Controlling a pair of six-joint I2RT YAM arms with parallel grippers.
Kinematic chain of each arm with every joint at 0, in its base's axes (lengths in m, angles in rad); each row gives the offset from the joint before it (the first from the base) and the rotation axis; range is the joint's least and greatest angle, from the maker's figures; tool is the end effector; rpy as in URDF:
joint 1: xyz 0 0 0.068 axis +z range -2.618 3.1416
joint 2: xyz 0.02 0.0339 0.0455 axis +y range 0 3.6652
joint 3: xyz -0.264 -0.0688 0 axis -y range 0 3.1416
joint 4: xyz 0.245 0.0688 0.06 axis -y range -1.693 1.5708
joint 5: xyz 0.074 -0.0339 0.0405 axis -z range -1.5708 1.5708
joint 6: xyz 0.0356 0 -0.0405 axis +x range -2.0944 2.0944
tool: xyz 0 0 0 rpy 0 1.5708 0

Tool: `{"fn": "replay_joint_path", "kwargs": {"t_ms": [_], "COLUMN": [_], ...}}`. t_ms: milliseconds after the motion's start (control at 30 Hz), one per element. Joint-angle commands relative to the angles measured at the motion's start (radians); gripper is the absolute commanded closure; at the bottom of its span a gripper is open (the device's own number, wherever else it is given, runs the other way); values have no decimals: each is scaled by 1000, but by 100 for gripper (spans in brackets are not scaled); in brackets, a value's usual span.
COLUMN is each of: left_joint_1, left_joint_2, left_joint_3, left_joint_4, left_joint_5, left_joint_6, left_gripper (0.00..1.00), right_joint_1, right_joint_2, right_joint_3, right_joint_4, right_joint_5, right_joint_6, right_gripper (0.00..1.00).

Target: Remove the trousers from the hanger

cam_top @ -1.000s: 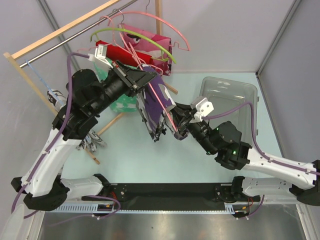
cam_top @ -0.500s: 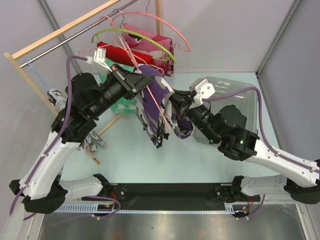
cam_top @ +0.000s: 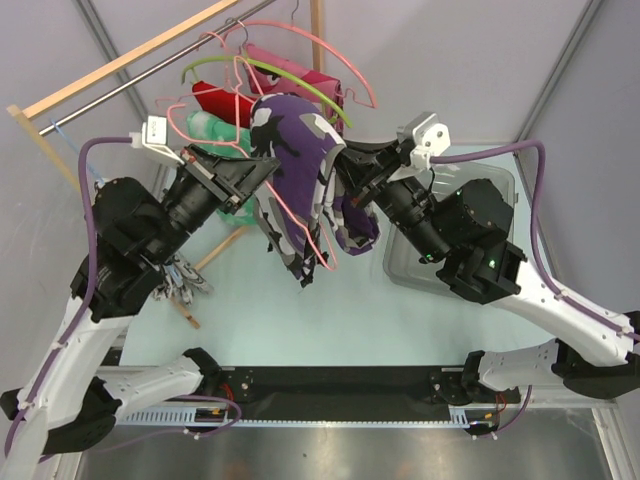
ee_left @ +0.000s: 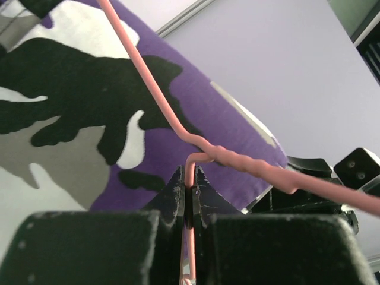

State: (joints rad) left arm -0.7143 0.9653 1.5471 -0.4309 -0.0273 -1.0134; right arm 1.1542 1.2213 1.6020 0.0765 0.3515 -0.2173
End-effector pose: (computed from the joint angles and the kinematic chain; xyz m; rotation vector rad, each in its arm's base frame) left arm 0.1138 -0.0974 0.5318 -0.2597 1.5553 -1.3809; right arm 0.1047 0.2064 0.5557 -0.4625 1.0703 0.6356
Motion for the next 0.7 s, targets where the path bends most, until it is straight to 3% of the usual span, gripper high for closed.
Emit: {"fn": "replay_joint_path", "kwargs": {"t_ms": [0,167,300,400,667], "left_joint_1": [-7,-7,-7,-7,-7], "left_joint_2": [0,-11,-36,-63,-97], "left_joint_3": [-5,-18,-38,-79,-96], "left_joint_4": [-9,-28,-60,-61,-141], "left_joint_5": [-19,-37,-76,-77,-95], "left_joint_6": [12,38,85,134,180], "left_gripper": [100,100,100,100,100], "right_joint_1": [-5,-7,-11,56,61], "right_joint_2": [-28,-11,3,36,64], "right_joint_3": [134,194,280,338,395], "right_joint_4": [275,270,223,189,195], "right_joint_5": [-83,-85,-144,-148,-143], "right_joint_6": [61,35,114,69,18], "right_gripper": [100,100,100,100,100]}}
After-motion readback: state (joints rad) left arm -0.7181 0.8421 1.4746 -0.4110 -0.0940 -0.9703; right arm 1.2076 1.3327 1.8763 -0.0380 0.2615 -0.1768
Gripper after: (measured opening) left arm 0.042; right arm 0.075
